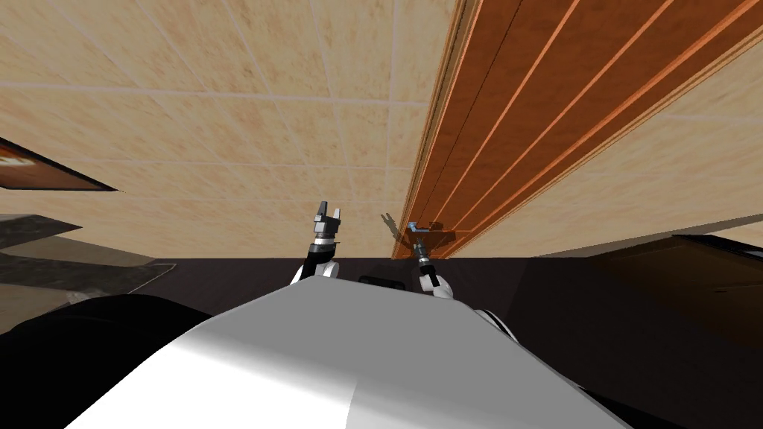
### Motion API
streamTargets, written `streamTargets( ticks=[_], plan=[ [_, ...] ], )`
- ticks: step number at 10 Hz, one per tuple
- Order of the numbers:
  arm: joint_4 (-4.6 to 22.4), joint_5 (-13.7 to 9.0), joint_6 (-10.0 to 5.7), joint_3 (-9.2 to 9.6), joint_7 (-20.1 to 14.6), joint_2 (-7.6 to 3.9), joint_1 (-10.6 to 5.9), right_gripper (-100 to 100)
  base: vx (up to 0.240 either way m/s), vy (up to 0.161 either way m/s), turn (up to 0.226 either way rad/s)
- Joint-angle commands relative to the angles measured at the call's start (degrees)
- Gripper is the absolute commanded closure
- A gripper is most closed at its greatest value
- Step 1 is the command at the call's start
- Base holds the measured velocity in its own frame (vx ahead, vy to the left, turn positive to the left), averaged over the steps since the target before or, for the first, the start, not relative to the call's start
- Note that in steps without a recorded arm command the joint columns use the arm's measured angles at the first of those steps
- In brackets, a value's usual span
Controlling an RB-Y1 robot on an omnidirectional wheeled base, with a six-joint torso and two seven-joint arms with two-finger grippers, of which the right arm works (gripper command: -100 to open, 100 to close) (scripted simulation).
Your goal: Pull the door open
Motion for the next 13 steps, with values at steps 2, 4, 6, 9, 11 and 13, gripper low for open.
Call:
streamTargets(
  ticks=[2,4,6,9,11,13],
  plan=[
    [0.4,-1.0,-0.61,-1.29,-0.8,-1.66,0.9,-100,0.096,0.08,0.234],
    [1.2,-2.0,-1.75,-2.62,-1.5,-3.29,1.51,-100,0.158,0.033,0.223],
    [2.3,-2.9,-2.78,-3.81,-2.3,-4.76,2.07,-100,0.165,-0.002,0.195],
    [2.7,-3.4,-3.34,-4.46,-2.6,-5.56,2.37,-100,0.063,-0.027,0.054],
    [3.2,-3.8,-3.73,-4.92,-2.9,-6.12,2.58,-100,0.055,-0.043,0.081],
    [3.9,-3.8,-4.26,-4.9,-2.9,-6.07,2.26,-100,0.019,-0.012,-0.009]
  ],
)
